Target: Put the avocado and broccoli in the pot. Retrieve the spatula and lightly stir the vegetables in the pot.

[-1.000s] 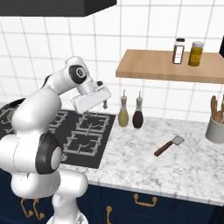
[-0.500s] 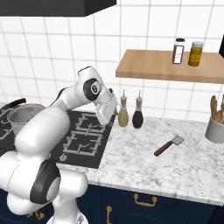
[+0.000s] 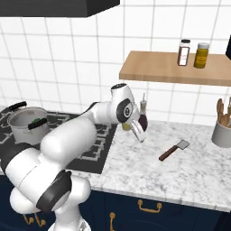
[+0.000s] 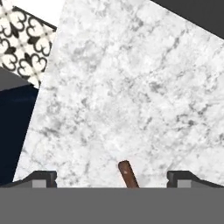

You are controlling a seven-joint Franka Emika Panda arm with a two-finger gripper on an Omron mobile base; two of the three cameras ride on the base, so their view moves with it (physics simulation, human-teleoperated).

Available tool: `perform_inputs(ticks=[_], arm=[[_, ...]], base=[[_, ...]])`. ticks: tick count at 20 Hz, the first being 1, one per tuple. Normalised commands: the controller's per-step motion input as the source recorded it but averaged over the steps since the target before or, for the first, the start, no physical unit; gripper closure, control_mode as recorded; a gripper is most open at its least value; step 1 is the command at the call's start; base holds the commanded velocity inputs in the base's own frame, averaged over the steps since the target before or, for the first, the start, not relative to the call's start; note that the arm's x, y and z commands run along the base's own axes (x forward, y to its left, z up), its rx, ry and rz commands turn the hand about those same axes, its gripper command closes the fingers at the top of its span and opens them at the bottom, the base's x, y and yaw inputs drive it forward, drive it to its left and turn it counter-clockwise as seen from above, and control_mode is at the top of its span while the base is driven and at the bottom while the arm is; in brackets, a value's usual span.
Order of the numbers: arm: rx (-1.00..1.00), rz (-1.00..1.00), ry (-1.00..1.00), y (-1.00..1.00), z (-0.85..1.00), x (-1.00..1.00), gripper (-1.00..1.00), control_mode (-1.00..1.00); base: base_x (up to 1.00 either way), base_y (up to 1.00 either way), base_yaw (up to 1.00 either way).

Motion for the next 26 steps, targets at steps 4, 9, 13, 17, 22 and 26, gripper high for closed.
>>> perform_inputs(ticks=[4,9,13,17,22,26], arm=[[0.15,0.39,0.11,-0.55,-0.51,0.28,-1.00,-1.00],[0.06,0.17,0.01,-0.38,-0.56,0.21,-1.00,-1.00],[0.01,0.07,0.04,-0.45,-0.54,0.24,-1.00,-1.00],[0.02,0.10,0.01,-0.41,-0.56,0.16,-1.00,-1.00],[0.02,0.13,0.00,-0.36,-0.41,0.31,-1.00,-1.00],[0.03,0.14,0.00,-0.32,-0.34,0.42,-1.00,-1.00]], base=[[0.00,0.00,0.00],[0.00,0.00,0.00],[0.00,0.00,0.00],[0.00,0.00,0.00],[0.00,0.00,0.00],[0.00,0.00,0.00]])
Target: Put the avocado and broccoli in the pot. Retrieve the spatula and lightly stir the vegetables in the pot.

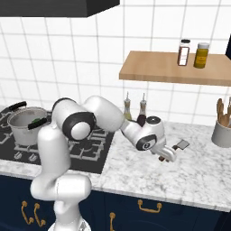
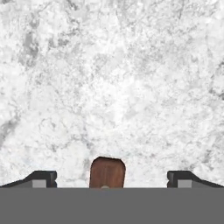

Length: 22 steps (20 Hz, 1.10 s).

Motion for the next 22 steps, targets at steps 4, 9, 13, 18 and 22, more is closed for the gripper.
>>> perform_inputs(ticks=[4,9,13,18,22], arm=[[0.05,0.14,0.00,-0.37,-0.32,0.36,-1.00,-1.00],[0.03,0.14,0.01,-0.19,-0.36,0.20,1.00,-1.00],[0.00,0.10,0.02,0.14,-0.63,-0.03,1.00,-1.00],[-0.05,0.04,0.00,0.29,-0.52,-0.36,1.00,-1.00],[-0.07,0.00,0.00,0.40,-0.26,-0.53,1.00,-1.00]], base=[[0.00,0.00,0.00],[0.00,0.00,0.00],[0.00,0.00,0.00],[0.00,0.00,0.00],[0.00,0.00,0.00]])
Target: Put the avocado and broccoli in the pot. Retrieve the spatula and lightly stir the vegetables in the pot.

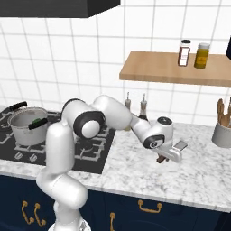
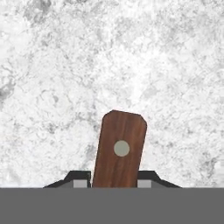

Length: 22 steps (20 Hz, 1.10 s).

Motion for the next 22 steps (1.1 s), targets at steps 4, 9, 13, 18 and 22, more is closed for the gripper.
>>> perform_inputs(ticks=[4,9,13,18,22], arm=[[-0.01,0.02,-0.01,0.31,0.29,-0.49,1.00,-1.00],[0.08,0.03,-0.02,0.45,1.00,-0.80,1.00,-1.00],[0.06,0.00,0.00,0.71,1.00,-0.37,1.00,-1.00],[0.03,-0.05,0.00,0.87,1.00,-0.14,1.00,-1.00],[0.07,-0.28,0.00,0.98,0.89,-0.23,1.00,-1.00]], base=[[0.00,0.00,0.00],[0.00,0.00,0.00],[0.00,0.00,0.00],[0.00,0.00,0.00],[0.00,0.00,0.00]])
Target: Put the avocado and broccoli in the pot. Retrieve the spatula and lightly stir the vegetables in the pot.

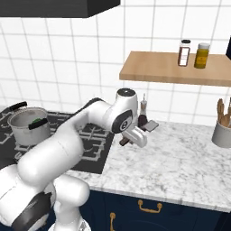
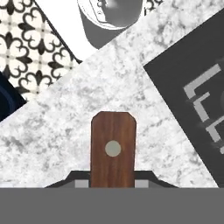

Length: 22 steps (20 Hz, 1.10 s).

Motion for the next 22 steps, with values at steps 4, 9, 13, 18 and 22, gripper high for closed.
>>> perform_inputs(ticks=[4,9,13,18,22], arm=[[0.14,-0.37,0.00,0.96,0.67,-0.29,1.00,-1.00],[0.24,-0.42,0.00,0.83,0.68,-0.19,1.00,-1.00],[0.38,-0.38,0.00,0.58,0.74,-0.16,1.00,-1.00],[0.40,-0.44,-0.03,0.31,0.42,-0.32,1.00,-1.00],[0.37,-0.51,-0.06,0.25,0.30,-0.15,1.00,-1.00]], base=[[0.00,0.00,0.00],[0.00,0.00,0.00],[0.00,0.00,0.00],[0.00,0.00,0.00],[0.00,0.00,0.00]])
